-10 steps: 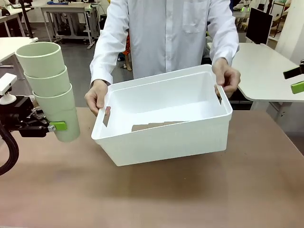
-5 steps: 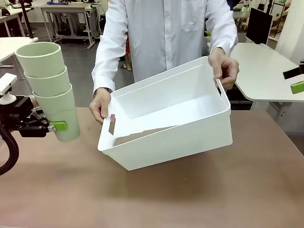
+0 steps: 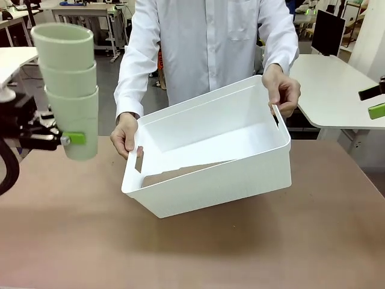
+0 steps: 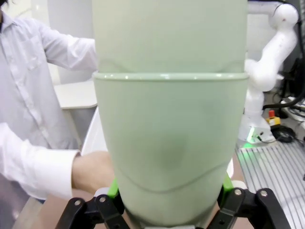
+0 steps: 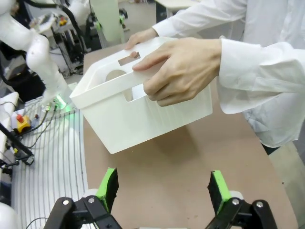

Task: Stack the cups and store them in the basket.
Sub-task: Place the stack of Reusable plastic cups into the Pantry Basket.

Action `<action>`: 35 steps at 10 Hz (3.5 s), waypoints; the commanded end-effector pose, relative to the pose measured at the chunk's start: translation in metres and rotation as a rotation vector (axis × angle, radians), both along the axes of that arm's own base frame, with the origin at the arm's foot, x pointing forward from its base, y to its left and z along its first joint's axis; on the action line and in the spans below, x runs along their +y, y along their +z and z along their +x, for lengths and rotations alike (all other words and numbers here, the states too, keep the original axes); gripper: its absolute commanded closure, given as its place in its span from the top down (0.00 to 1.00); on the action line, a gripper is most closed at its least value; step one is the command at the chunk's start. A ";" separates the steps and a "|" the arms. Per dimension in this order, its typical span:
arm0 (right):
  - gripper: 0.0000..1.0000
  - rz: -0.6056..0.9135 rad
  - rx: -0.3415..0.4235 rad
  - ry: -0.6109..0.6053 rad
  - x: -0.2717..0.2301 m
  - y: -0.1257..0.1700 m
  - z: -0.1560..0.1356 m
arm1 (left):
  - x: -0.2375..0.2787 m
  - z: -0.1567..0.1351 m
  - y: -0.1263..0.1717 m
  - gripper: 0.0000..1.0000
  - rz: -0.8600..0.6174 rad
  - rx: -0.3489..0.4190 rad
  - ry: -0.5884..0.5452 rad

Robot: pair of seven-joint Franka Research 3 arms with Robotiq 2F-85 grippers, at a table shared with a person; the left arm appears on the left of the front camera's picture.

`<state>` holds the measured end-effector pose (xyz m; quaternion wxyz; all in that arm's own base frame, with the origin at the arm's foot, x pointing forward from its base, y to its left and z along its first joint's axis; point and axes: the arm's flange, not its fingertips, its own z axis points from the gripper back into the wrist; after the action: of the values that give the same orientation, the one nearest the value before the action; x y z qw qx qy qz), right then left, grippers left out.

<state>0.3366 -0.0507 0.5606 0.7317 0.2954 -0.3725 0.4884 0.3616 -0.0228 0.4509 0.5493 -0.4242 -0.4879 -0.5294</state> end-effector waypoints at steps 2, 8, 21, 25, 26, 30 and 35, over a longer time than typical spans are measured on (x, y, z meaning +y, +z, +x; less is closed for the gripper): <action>1.00 0.010 -0.021 0.016 -0.001 -0.001 0.000 | -0.047 -0.003 0.064 0.85 0.201 0.022 0.023; 1.00 0.010 -0.021 0.016 -0.001 -0.001 0.000 | -0.162 0.009 0.107 0.85 0.506 0.010 0.126; 1.00 0.010 -0.021 0.016 -0.001 -0.001 0.000 | -0.282 0.068 0.018 0.85 0.700 0.014 0.179; 1.00 0.010 -0.021 0.016 -0.001 -0.001 0.000 | -0.286 0.074 -0.013 0.85 0.721 0.040 0.183; 1.00 0.010 -0.021 0.016 -0.001 -0.001 0.000 | -0.289 0.075 -0.019 0.85 0.726 0.034 0.183; 1.00 0.010 -0.021 0.016 -0.001 -0.001 0.000 | -0.294 0.078 -0.031 0.85 0.743 0.037 0.185; 1.00 0.010 -0.021 0.016 -0.001 -0.001 0.000 | -0.277 0.072 -0.004 1.00 0.717 0.045 0.133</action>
<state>0.3356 -0.0511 0.5603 0.7318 0.2969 -0.3705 0.4890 0.4327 -0.3097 0.4382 0.7098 -0.1756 -0.2905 -0.6173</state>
